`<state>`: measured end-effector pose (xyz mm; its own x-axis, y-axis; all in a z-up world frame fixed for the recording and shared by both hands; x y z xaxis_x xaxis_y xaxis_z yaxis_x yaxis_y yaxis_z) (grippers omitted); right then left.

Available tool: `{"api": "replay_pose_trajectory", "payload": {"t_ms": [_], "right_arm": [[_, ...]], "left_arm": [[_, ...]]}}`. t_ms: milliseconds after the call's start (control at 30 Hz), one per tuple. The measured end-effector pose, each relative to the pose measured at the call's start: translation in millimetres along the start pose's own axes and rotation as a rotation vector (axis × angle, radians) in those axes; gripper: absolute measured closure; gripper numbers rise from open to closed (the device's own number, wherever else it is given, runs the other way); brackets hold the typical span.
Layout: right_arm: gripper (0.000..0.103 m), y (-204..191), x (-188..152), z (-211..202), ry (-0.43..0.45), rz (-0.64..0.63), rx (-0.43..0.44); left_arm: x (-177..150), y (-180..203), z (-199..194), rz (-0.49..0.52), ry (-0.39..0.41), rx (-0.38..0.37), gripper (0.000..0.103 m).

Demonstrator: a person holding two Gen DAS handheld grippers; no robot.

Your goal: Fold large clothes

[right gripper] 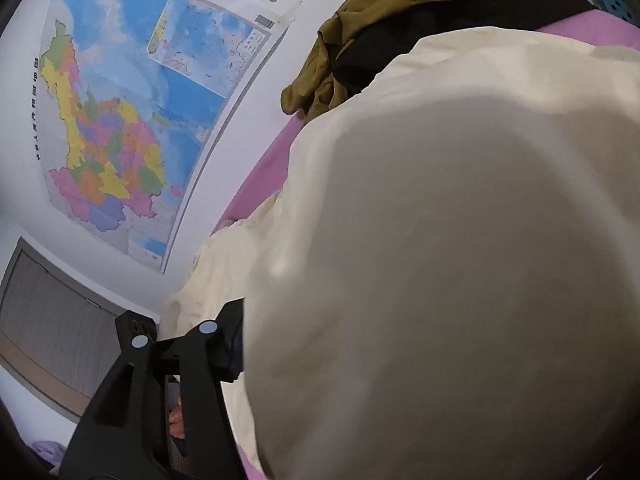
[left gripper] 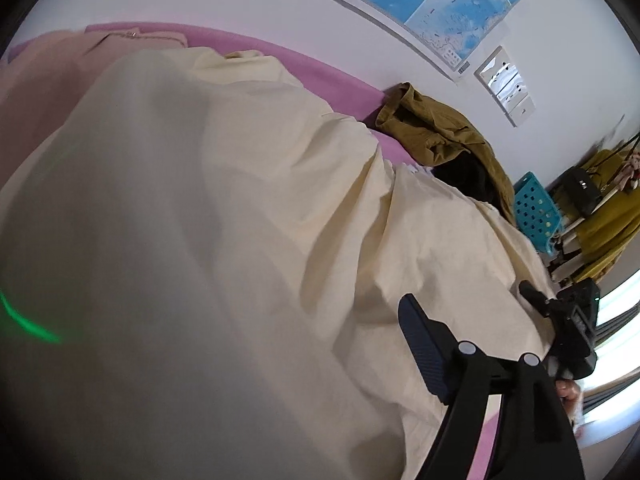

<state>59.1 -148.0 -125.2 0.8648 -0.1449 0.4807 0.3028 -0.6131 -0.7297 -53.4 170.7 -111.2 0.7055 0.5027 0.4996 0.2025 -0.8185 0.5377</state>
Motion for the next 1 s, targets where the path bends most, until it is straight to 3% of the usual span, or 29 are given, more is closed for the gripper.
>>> {"api": "replay_pose_trajectory", "payload": {"t_ms": [33, 100, 233, 333, 667, 833, 1000], "right_arm": [[0.067, -1, 1, 2, 0.000, -0.010, -0.014], [0.079, -5, 3, 2, 0.008, -0.040, -0.021], [0.089, -28, 8, -12, 0.036, -0.113, 0.013], [0.090, -61, 19, -25, 0.073, -0.189, 0.028], [0.090, -160, 48, -45, 0.154, -0.371, 0.130], [0.090, -211, 64, -24, 0.157, -0.432, 0.198], [0.090, -270, 74, 25, 0.135, -0.490, 0.283]], "left_arm": [[1, 1, 2, 0.006, 0.005, 0.022, 0.038], [4, 0, 4, 0.027, 0.007, 0.067, 0.057], [11, 3, -6, 0.041, 0.036, 0.064, 0.079], [23, 8, -22, 0.056, 0.058, 0.043, 0.083], [71, 23, -90, 0.104, 0.201, 0.004, 0.085], [102, 9, -135, 0.116, 0.295, 0.056, 0.086], [133, -29, -189, 0.098, 0.411, 0.166, 0.086]]}}
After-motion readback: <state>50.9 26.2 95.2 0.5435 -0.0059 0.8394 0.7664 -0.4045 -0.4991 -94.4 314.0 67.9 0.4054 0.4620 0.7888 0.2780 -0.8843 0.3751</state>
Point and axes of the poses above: each gripper's, at about its wrist camera, not at the fingertips, and z roughly the way its jaws point, y to its right, x to its top, the point moved 4 cm from there along z, roughly the way its jaws point, and after that the axes turned 4 degrees about -x, right-handed, at the moved point
